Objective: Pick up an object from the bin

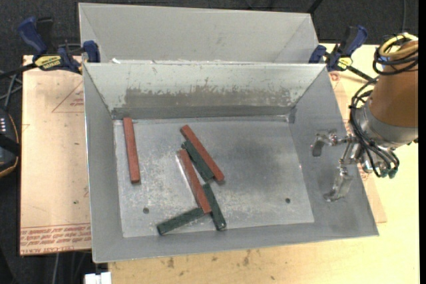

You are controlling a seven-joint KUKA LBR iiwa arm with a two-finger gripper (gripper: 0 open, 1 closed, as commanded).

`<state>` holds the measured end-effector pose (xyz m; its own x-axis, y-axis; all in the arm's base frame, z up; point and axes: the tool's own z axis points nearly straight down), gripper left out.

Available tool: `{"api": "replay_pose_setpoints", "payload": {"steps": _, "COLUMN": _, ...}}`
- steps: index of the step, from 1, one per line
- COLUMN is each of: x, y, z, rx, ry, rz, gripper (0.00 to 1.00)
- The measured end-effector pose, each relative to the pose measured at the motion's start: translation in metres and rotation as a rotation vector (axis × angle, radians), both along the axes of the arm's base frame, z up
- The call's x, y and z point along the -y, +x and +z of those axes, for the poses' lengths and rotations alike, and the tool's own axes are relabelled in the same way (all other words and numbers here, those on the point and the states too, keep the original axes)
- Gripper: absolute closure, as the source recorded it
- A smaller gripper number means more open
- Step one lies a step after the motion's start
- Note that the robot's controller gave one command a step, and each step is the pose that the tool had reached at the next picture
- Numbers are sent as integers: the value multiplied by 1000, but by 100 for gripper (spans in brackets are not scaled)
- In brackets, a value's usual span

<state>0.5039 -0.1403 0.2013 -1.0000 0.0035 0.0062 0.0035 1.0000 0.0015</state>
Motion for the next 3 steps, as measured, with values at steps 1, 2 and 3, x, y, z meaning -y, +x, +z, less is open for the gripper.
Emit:
{"api": "replay_pose_setpoints", "payload": {"steps": 1, "x": -1, "y": 2, "z": 4, "rx": 7, "ry": -1, "rz": 3, "gripper": 0}}
{"api": "replay_pose_setpoints", "payload": {"steps": 2, "x": -105, "y": 16, "z": -42, "rx": 6, "ry": 1, "rz": 258, "gripper": 100}}
{"api": "replay_pose_setpoints", "payload": {"steps": 3, "x": -104, "y": 16, "z": -42, "rx": 6, "ry": 1, "rz": 257, "gripper": 100}}
